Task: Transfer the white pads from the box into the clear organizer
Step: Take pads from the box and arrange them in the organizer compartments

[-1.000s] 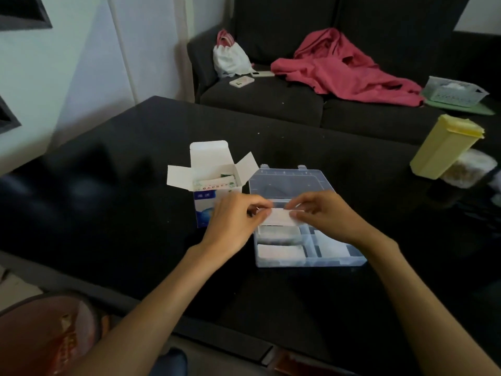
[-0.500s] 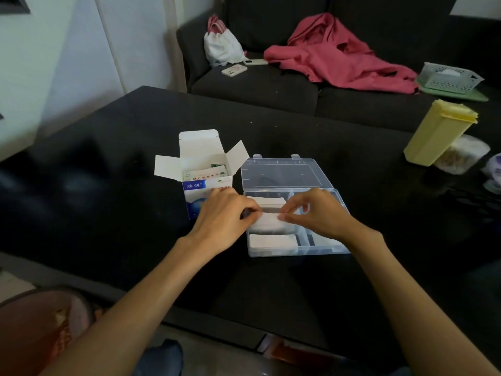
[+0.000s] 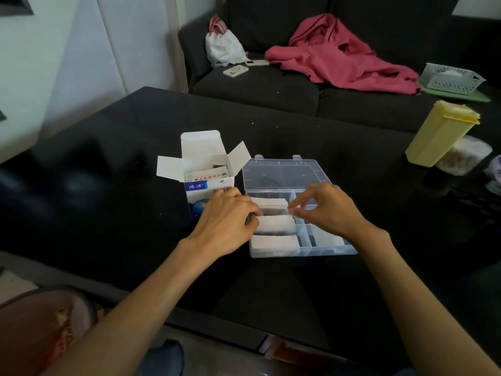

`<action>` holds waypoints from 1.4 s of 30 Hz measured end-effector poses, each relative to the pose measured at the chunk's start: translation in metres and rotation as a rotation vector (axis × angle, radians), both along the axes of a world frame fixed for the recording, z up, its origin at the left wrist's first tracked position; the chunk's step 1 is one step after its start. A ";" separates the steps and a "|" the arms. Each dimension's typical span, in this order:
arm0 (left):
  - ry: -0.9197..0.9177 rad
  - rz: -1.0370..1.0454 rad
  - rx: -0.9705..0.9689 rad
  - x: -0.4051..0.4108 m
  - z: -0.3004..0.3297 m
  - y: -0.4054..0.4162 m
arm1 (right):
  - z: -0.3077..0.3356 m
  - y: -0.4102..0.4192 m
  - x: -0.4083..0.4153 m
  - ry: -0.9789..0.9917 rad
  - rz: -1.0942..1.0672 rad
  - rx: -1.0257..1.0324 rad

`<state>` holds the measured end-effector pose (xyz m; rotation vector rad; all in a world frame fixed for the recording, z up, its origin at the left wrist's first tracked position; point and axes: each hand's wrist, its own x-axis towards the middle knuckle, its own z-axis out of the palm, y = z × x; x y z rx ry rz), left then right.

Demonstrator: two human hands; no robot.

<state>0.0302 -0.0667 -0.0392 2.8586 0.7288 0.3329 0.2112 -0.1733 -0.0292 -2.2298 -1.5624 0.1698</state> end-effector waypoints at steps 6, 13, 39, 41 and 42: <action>-0.020 0.005 -0.010 -0.001 0.001 -0.002 | -0.006 0.003 -0.002 -0.045 -0.022 -0.107; -0.015 -0.020 -0.012 -0.003 -0.002 0.002 | -0.005 0.002 -0.003 -0.048 -0.035 -0.110; -0.305 0.349 0.045 -0.068 0.033 0.056 | 0.076 0.075 -0.081 0.027 0.156 0.017; -0.330 0.364 0.022 -0.064 0.030 0.060 | 0.076 0.091 -0.077 -0.015 0.191 -0.050; -0.357 0.367 0.013 -0.063 0.028 0.062 | 0.077 0.098 -0.076 -0.064 0.202 -0.074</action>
